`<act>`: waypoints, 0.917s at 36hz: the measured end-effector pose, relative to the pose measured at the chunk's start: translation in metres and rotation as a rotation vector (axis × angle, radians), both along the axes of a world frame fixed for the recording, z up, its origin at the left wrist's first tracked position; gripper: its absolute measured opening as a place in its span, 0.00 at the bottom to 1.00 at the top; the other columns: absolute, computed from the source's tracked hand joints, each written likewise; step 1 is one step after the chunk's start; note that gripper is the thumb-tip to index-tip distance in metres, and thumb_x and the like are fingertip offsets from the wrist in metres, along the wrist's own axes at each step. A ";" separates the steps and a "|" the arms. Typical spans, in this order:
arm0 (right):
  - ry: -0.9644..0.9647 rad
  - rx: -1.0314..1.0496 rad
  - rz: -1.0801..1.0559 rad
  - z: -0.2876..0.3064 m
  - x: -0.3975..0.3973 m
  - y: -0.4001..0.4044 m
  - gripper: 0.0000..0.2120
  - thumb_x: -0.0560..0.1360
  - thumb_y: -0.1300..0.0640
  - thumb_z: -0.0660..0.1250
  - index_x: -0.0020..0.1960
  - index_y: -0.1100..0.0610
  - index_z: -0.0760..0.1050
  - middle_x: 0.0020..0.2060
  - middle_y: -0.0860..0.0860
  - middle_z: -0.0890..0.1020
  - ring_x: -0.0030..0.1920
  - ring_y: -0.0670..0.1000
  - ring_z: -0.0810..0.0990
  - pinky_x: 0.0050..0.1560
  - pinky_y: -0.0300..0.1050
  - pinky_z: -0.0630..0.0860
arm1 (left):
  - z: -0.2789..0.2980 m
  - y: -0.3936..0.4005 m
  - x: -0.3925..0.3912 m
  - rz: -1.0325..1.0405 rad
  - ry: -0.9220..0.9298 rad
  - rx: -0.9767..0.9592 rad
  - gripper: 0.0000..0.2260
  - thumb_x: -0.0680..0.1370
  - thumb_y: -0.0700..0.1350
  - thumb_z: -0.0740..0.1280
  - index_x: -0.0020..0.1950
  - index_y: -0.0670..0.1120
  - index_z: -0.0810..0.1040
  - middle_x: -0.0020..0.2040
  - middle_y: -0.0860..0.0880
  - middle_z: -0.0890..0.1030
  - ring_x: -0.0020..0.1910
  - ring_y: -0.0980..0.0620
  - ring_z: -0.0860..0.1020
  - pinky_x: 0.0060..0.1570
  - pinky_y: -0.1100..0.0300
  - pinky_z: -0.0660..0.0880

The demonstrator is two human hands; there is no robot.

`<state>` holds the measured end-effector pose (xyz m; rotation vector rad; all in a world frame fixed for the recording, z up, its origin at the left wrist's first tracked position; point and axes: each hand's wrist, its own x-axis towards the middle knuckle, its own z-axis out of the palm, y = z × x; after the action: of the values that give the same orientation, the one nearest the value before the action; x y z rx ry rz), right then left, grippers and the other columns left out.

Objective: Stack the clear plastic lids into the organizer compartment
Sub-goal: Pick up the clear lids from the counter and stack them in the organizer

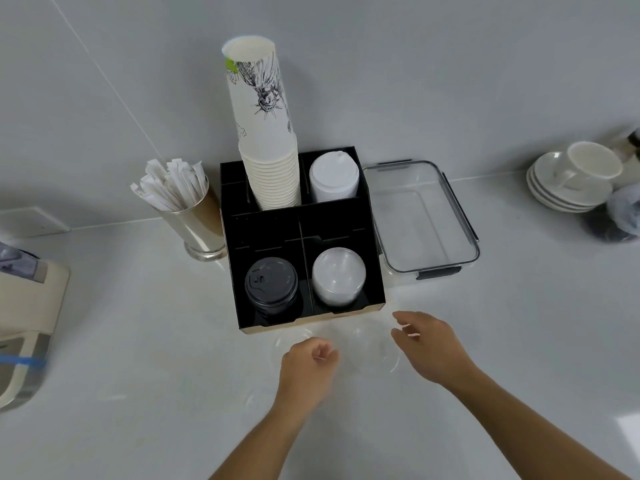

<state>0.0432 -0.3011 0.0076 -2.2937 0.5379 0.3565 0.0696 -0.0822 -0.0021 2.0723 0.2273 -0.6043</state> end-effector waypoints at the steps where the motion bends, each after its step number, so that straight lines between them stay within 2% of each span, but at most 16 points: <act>1: 0.036 0.000 -0.007 -0.003 -0.001 -0.001 0.19 0.77 0.51 0.67 0.67 0.52 0.76 0.58 0.48 0.81 0.51 0.46 0.79 0.55 0.39 0.75 | -0.001 -0.003 -0.001 0.006 0.017 0.009 0.04 0.74 0.46 0.69 0.42 0.49 0.84 0.40 0.54 0.84 0.40 0.55 0.82 0.37 0.61 0.79; 4: 0.102 0.010 -0.044 -0.013 -0.006 -0.004 0.19 0.77 0.52 0.68 0.67 0.53 0.76 0.51 0.46 0.79 0.47 0.46 0.79 0.44 0.35 0.73 | -0.006 -0.009 -0.002 0.009 0.047 0.030 0.05 0.73 0.45 0.70 0.43 0.45 0.84 0.38 0.53 0.82 0.38 0.52 0.79 0.37 0.58 0.79; 8: 0.133 0.023 -0.097 -0.019 -0.010 -0.005 0.18 0.76 0.53 0.68 0.65 0.53 0.78 0.46 0.45 0.80 0.46 0.47 0.80 0.35 0.32 0.71 | -0.008 -0.019 -0.003 0.020 0.114 0.011 0.03 0.72 0.46 0.71 0.41 0.48 0.83 0.40 0.53 0.82 0.37 0.54 0.78 0.36 0.63 0.76; 10: 0.136 0.036 -0.122 -0.021 -0.008 -0.004 0.17 0.75 0.54 0.68 0.63 0.53 0.79 0.43 0.45 0.81 0.45 0.49 0.81 0.34 0.34 0.73 | -0.009 -0.023 -0.003 0.031 0.135 -0.005 0.03 0.73 0.45 0.70 0.42 0.51 0.84 0.40 0.55 0.82 0.37 0.58 0.79 0.32 0.68 0.75; 12: 0.134 0.051 -0.145 -0.023 -0.007 -0.001 0.14 0.74 0.56 0.69 0.59 0.54 0.81 0.40 0.47 0.82 0.42 0.50 0.82 0.35 0.38 0.76 | -0.010 -0.027 -0.002 0.047 0.152 -0.014 0.05 0.73 0.45 0.70 0.46 0.50 0.84 0.39 0.54 0.82 0.35 0.57 0.79 0.29 0.70 0.72; 14: 0.133 0.066 -0.162 -0.026 -0.005 0.001 0.09 0.73 0.58 0.68 0.52 0.57 0.83 0.38 0.51 0.83 0.39 0.53 0.82 0.36 0.45 0.79 | -0.013 -0.029 -0.001 0.061 0.169 -0.009 0.06 0.72 0.43 0.70 0.47 0.44 0.84 0.35 0.47 0.78 0.32 0.55 0.75 0.29 0.67 0.72; 15: 0.136 0.072 -0.161 -0.027 -0.005 0.002 0.08 0.73 0.59 0.68 0.49 0.59 0.83 0.37 0.55 0.83 0.36 0.53 0.81 0.36 0.48 0.79 | -0.013 -0.030 -0.001 0.062 0.180 -0.005 0.08 0.72 0.43 0.69 0.48 0.41 0.84 0.36 0.41 0.77 0.32 0.54 0.74 0.30 0.66 0.71; 17: 0.131 0.084 -0.166 -0.030 -0.005 0.005 0.08 0.73 0.60 0.67 0.46 0.64 0.81 0.39 0.60 0.83 0.34 0.57 0.80 0.35 0.50 0.80 | -0.013 -0.031 -0.001 0.063 0.201 -0.013 0.10 0.73 0.42 0.70 0.52 0.40 0.84 0.39 0.39 0.78 0.34 0.53 0.75 0.35 0.64 0.73; 19: 0.134 0.109 -0.179 -0.030 -0.004 0.007 0.05 0.73 0.60 0.68 0.44 0.61 0.81 0.39 0.59 0.84 0.37 0.58 0.83 0.35 0.48 0.79 | -0.013 -0.031 -0.001 0.072 0.214 -0.032 0.10 0.73 0.42 0.70 0.54 0.44 0.84 0.42 0.45 0.82 0.39 0.49 0.79 0.42 0.60 0.77; 21: 0.145 0.150 -0.198 -0.027 -0.003 0.008 0.04 0.73 0.60 0.68 0.42 0.52 0.80 0.38 0.53 0.84 0.37 0.55 0.84 0.31 0.43 0.77 | -0.012 -0.030 0.000 0.087 0.218 -0.044 0.08 0.73 0.42 0.71 0.51 0.49 0.83 0.45 0.46 0.85 0.43 0.47 0.82 0.45 0.58 0.79; 23: 0.150 0.184 -0.211 -0.025 -0.003 0.007 0.05 0.73 0.59 0.68 0.43 0.50 0.79 0.39 0.51 0.84 0.34 0.52 0.82 0.29 0.39 0.74 | -0.011 -0.028 -0.001 0.102 0.204 -0.047 0.06 0.72 0.42 0.71 0.46 0.52 0.81 0.45 0.47 0.85 0.41 0.48 0.82 0.40 0.60 0.79; 26: 0.159 0.224 -0.205 -0.020 -0.003 0.007 0.03 0.74 0.59 0.69 0.44 0.52 0.78 0.40 0.51 0.84 0.29 0.48 0.81 0.27 0.37 0.72 | -0.008 -0.024 -0.002 0.105 0.185 -0.047 0.06 0.72 0.42 0.71 0.42 0.54 0.80 0.42 0.47 0.85 0.35 0.52 0.80 0.31 0.64 0.74; 29: 0.154 0.255 -0.186 -0.013 -0.005 0.007 0.02 0.73 0.58 0.71 0.44 0.53 0.78 0.39 0.51 0.84 0.29 0.48 0.81 0.30 0.40 0.75 | -0.003 -0.020 -0.003 0.113 0.168 -0.060 0.05 0.72 0.40 0.71 0.42 0.51 0.81 0.39 0.49 0.84 0.28 0.56 0.78 0.24 0.67 0.72; 33: 0.121 0.328 -0.203 -0.002 -0.007 0.007 0.05 0.71 0.59 0.74 0.44 0.54 0.79 0.40 0.52 0.83 0.34 0.50 0.81 0.41 0.55 0.82 | 0.002 -0.014 -0.004 0.118 0.134 -0.093 0.04 0.74 0.40 0.72 0.41 0.48 0.81 0.36 0.50 0.83 0.23 0.57 0.77 0.24 0.65 0.73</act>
<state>0.0364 -0.2944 0.0054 -1.8928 0.7111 0.4491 0.0656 -0.0964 0.0004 1.9163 0.3889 -0.6691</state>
